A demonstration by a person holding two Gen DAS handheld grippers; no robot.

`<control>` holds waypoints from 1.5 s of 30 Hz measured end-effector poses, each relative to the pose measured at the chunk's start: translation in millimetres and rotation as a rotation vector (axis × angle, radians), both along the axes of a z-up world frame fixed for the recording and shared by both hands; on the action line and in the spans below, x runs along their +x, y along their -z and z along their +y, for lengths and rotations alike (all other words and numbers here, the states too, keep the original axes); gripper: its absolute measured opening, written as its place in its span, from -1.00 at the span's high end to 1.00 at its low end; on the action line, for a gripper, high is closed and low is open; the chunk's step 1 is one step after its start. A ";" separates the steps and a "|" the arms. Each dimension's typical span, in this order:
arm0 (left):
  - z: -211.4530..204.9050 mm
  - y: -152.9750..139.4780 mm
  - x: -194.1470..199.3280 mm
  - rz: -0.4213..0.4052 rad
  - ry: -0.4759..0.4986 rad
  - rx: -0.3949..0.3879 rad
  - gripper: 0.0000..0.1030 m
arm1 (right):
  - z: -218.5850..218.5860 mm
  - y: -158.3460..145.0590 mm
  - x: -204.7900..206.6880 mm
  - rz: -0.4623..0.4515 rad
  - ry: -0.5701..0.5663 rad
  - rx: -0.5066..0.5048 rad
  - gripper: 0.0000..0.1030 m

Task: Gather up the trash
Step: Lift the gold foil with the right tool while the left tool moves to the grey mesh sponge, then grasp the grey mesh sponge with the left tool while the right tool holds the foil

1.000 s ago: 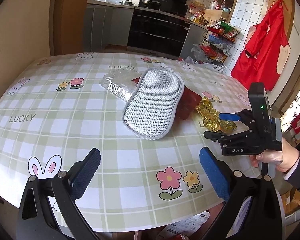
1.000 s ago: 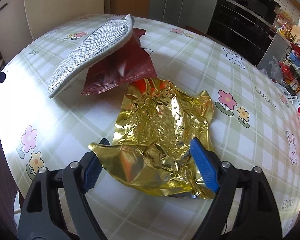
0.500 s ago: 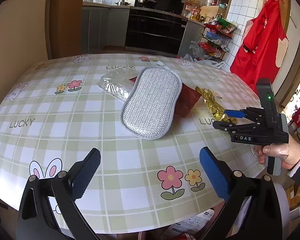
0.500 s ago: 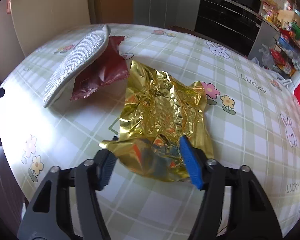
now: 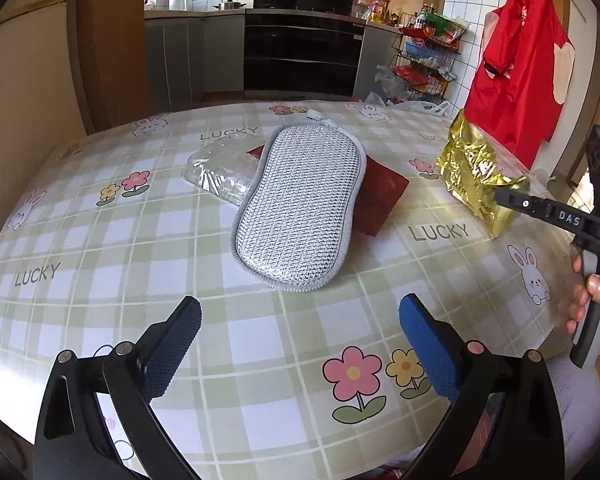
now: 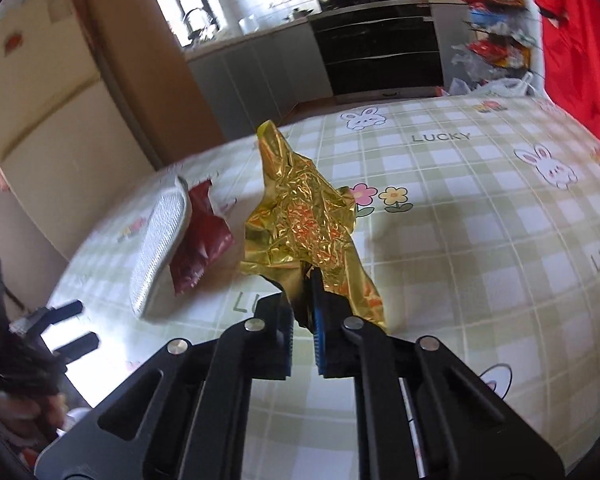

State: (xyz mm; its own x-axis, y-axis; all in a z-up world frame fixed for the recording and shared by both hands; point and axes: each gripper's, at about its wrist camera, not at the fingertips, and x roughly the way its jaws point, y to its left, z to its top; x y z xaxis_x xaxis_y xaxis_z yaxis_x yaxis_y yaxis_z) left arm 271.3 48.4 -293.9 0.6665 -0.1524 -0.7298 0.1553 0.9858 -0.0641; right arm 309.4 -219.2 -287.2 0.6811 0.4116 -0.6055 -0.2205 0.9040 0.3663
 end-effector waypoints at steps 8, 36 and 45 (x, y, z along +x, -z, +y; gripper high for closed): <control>-29.2 12.1 40.5 0.012 0.038 0.169 -0.88 | -3.8 0.7 -23.7 0.017 0.022 0.132 0.79; 30.2 -55.4 8.9 -0.078 -0.048 -0.103 0.73 | -13.0 -38.4 -57.8 -0.072 0.030 0.225 0.82; 45.3 -98.0 -58.2 -0.149 -0.081 -0.204 0.74 | -15.3 -76.6 -87.5 -0.142 0.015 0.243 0.82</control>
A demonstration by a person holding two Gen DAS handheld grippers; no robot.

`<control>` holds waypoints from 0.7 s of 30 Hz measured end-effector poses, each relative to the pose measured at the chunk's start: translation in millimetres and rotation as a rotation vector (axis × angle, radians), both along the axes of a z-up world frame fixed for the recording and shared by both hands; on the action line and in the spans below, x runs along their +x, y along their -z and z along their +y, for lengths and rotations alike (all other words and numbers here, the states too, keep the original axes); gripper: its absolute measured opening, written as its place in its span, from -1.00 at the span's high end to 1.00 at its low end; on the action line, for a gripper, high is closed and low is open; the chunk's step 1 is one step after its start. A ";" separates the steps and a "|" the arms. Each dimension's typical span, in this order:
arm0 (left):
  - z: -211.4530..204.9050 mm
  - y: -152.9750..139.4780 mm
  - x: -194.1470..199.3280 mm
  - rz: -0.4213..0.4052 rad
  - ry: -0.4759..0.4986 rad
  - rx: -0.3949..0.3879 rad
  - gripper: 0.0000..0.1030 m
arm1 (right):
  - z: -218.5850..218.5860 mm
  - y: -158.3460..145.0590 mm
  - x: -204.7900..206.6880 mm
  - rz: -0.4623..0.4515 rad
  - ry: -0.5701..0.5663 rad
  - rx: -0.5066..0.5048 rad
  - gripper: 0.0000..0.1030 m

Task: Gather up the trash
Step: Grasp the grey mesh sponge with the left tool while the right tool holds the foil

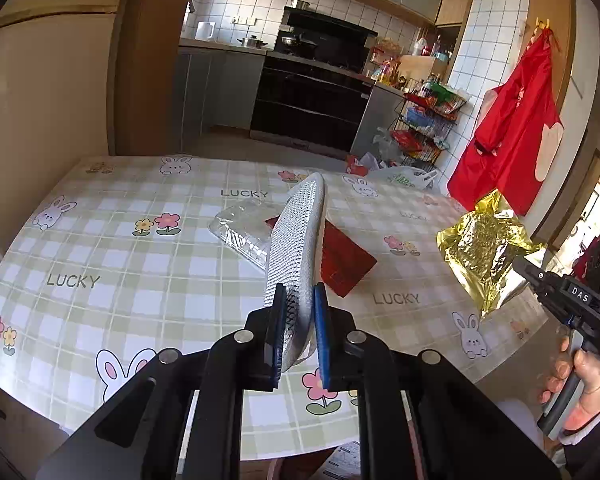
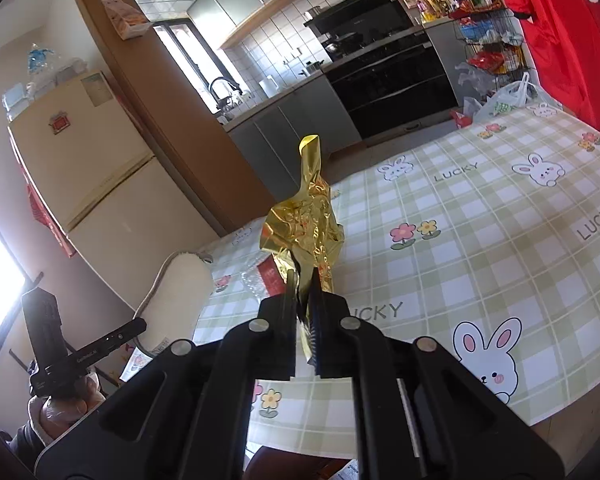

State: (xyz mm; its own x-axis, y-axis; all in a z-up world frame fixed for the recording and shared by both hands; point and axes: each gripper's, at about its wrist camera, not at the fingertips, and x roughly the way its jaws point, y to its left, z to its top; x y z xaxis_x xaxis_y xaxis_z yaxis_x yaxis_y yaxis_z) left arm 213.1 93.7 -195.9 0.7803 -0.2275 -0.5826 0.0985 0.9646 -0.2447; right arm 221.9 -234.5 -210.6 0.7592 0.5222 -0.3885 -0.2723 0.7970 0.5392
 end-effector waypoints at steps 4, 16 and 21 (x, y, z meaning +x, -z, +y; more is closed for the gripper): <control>-1.6 -22.9 -24.9 -0.045 0.008 -0.022 0.74 | 0.5 -17.4 -21.3 -0.028 -0.014 0.004 0.82; -8.8 -75.1 -102.2 -0.151 0.026 -0.052 0.74 | 8.1 -54.4 -98.1 -0.084 -0.085 -0.030 0.82; -2.7 -85.8 -132.2 -0.177 0.011 -0.069 0.74 | 13.1 -59.5 -126.7 -0.071 -0.127 -0.051 0.82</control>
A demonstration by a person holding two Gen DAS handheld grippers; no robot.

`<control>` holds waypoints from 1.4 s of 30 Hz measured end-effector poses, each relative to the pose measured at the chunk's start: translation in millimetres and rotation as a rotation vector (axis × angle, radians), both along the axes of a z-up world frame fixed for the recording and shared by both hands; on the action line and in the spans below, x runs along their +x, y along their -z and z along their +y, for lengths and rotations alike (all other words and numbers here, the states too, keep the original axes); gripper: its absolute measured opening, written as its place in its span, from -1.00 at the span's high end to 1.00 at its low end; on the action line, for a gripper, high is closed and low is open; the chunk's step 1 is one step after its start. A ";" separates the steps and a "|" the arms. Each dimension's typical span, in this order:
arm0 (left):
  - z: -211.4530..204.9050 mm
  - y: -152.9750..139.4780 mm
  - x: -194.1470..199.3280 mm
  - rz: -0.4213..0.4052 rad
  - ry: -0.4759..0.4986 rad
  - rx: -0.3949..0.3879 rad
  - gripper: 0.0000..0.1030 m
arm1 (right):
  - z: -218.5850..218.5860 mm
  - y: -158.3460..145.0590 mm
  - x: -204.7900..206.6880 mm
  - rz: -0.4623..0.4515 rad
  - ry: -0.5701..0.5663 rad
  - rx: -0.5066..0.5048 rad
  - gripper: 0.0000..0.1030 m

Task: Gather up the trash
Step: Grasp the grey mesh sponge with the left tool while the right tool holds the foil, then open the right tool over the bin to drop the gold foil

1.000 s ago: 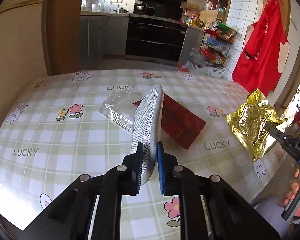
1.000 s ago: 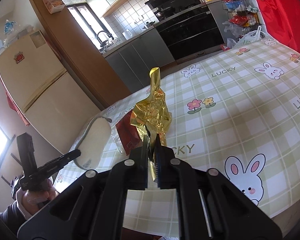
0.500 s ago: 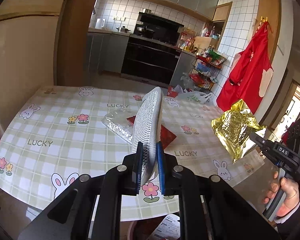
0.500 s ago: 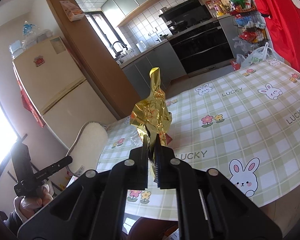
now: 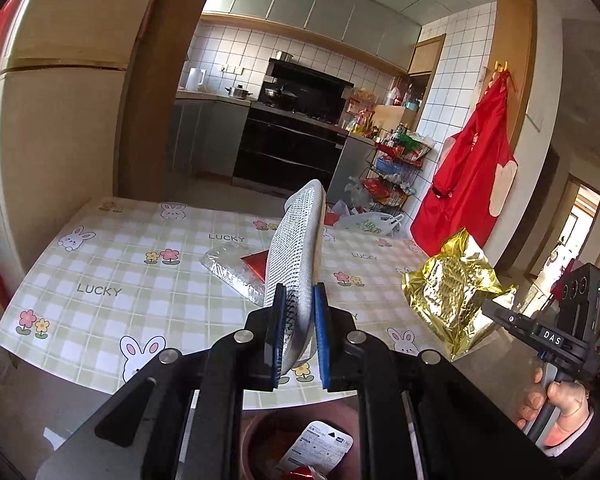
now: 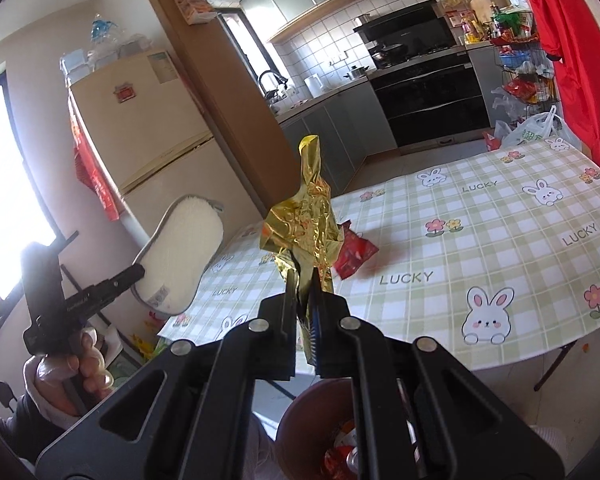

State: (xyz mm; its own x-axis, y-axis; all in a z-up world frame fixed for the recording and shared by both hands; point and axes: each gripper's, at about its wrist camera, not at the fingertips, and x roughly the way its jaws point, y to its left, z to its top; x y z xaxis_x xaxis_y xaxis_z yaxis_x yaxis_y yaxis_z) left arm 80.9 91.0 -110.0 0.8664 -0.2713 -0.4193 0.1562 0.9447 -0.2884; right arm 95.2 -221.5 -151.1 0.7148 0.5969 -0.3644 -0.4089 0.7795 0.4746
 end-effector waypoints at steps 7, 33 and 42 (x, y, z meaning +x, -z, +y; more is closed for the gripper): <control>1.9 -9.2 -19.0 -0.026 -0.009 0.003 0.74 | 16.6 4.4 -20.1 0.061 -0.082 -0.032 0.82; 8.4 25.6 4.7 0.058 0.035 -0.062 0.74 | 47.9 32.5 -3.1 0.165 -0.164 -0.066 -0.76; -3.3 24.5 -2.6 0.055 0.095 -0.043 0.74 | 24.6 -2.4 -10.5 -0.006 0.028 -0.132 -0.89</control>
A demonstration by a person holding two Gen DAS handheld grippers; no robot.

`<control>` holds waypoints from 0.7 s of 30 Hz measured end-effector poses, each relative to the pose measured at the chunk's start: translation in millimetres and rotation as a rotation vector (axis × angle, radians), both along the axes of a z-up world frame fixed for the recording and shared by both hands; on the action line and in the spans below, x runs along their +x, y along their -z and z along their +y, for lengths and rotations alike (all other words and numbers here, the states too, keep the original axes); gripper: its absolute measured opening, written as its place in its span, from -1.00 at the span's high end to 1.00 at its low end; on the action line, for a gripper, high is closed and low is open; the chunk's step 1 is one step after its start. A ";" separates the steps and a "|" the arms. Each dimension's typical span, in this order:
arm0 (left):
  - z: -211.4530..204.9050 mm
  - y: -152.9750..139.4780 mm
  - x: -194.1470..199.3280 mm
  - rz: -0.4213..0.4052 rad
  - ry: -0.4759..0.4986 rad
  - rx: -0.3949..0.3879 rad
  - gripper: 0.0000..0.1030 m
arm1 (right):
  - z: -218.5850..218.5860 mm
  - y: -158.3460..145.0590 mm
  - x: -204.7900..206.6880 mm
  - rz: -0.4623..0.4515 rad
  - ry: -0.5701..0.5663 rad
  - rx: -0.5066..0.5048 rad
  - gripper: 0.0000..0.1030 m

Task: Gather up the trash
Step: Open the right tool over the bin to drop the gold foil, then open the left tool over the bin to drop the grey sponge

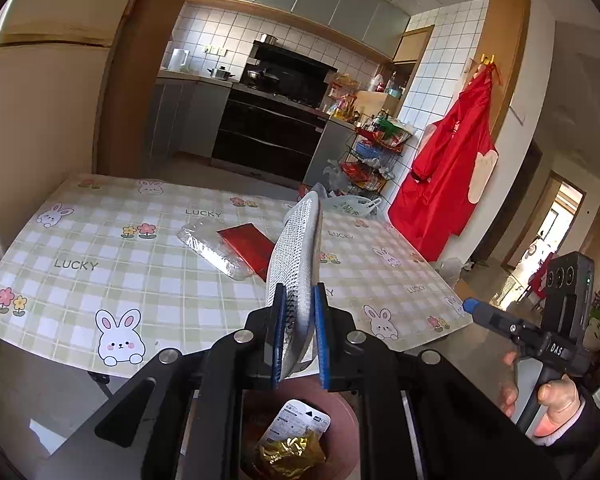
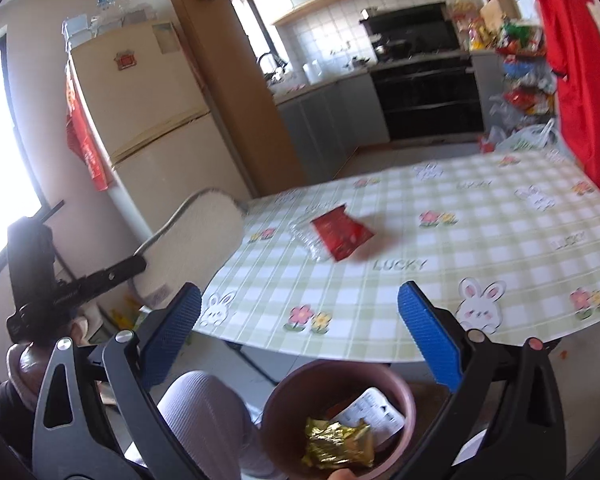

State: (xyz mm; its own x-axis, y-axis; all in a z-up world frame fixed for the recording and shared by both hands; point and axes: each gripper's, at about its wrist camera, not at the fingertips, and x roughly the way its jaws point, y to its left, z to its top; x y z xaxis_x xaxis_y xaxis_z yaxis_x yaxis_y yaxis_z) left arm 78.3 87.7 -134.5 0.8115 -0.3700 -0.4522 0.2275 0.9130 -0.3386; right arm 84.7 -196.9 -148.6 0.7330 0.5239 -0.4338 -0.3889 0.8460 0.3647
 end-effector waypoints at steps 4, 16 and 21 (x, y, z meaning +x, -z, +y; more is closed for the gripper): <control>-11.8 1.9 -1.2 0.013 0.062 0.010 0.74 | -11.2 -11.7 -1.3 -0.054 0.101 -0.052 -0.89; -46.8 31.9 -2.5 0.096 0.206 0.059 0.74 | -36.1 -17.9 3.9 -0.076 0.219 -0.051 -0.89; -46.0 33.3 3.1 0.112 0.199 0.038 0.45 | -32.9 -15.5 3.7 -0.073 0.208 -0.044 -0.89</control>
